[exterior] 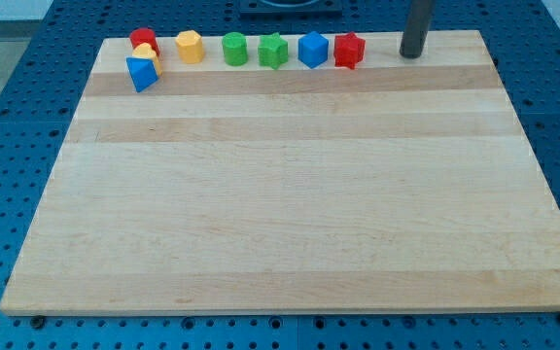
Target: Slide the red star down and left
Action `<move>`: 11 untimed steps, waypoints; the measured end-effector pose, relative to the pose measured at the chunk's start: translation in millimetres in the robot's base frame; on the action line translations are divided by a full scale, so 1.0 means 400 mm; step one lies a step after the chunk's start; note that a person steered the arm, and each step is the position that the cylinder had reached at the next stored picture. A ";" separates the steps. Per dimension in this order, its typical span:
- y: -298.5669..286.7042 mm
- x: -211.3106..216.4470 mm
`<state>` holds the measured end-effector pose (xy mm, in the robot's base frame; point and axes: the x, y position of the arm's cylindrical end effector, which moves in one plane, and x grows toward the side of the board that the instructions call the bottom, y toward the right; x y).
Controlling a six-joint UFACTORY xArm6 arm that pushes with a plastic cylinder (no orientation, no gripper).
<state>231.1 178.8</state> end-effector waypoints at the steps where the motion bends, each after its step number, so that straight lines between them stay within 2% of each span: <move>1: -0.015 -0.040; 5: -0.194 -0.017; 11: -0.473 0.224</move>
